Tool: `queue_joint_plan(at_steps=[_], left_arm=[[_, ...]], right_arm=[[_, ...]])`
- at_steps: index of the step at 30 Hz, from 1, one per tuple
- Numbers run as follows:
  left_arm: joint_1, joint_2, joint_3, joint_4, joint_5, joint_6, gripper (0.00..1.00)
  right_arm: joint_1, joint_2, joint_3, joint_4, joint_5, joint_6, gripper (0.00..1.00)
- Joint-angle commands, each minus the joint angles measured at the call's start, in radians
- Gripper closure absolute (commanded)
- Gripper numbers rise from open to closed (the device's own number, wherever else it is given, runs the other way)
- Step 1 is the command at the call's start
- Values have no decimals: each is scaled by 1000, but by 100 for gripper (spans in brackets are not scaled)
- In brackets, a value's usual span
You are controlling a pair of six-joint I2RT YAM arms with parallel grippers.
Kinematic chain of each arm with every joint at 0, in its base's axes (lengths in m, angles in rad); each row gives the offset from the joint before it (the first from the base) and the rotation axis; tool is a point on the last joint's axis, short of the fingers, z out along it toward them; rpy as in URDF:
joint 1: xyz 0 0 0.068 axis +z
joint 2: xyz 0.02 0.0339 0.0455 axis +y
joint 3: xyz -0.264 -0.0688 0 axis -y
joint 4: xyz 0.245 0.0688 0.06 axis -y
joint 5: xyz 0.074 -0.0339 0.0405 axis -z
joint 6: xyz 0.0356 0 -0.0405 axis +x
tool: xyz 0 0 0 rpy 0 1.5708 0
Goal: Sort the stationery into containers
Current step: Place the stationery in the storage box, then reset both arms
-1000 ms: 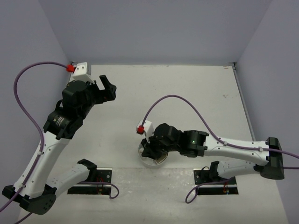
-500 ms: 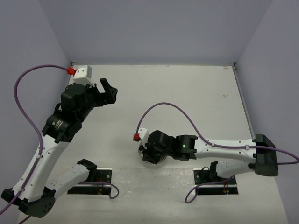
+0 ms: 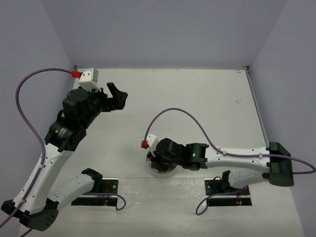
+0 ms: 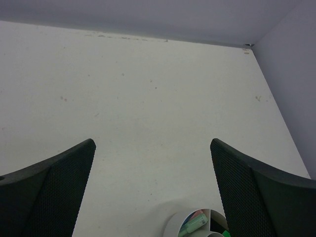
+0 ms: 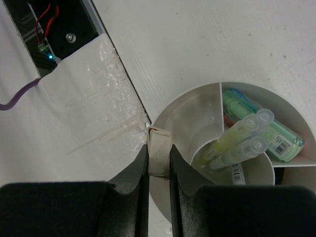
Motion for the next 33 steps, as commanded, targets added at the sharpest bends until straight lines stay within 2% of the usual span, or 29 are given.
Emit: queue_joint_plan(at_steps=[1, 4, 8, 12, 17, 19, 20, 22, 24, 25, 26, 27, 28, 29, 31, 33], left_arm=[[3, 14, -1, 51, 35, 32, 0], [3, 15, 0, 52, 36, 42, 0], [3, 19, 0, 52, 37, 51, 0], [3, 32, -1, 52, 32, 48, 0], [10, 103, 4, -12, -83, 7, 0], [24, 140, 6, -45, -136, -27, 0], [35, 155, 8, -62, -168, -49, 0], [60, 177, 12, -105, -236, -90, 0], [98, 191, 11, -123, -259, -125, 0], [113, 193, 10, -130, -275, -136, 0], [121, 193, 9, -139, -309, -139, 0], [122, 192, 9, -143, -323, -139, 0], [122, 187, 7, -147, -355, -133, 0], [122, 178, 3, -155, -407, -121, 0], [122, 163, -23, -155, -503, -107, 0], [122, 139, -56, -142, -526, -71, 0]], right_arm=[[6, 25, -9, 36, 26, 4, 78], [5, 25, -7, 36, 25, 10, 61], [6, 16, 15, 22, 21, 4, 48], [6, -14, 55, 8, 24, -3, 47], [6, -153, 166, -26, 43, -3, 48], [6, -212, 214, -48, 92, -1, 44], [6, -239, 236, -63, 139, 3, 40], [3, -284, 286, -110, 243, 14, 23], [-12, -329, 313, -141, 349, 19, 16], [-25, -344, 335, -194, 426, 37, 6], [-69, -352, 377, -248, 476, 57, 1], [-90, -353, 394, -300, 487, 80, 1], [-181, -351, 413, -382, 460, 119, 1], [-329, -347, 445, -481, 416, 166, 1], [-561, -366, 435, -549, 371, 180, 1], [-655, -389, 422, -556, 384, 149, 1]])
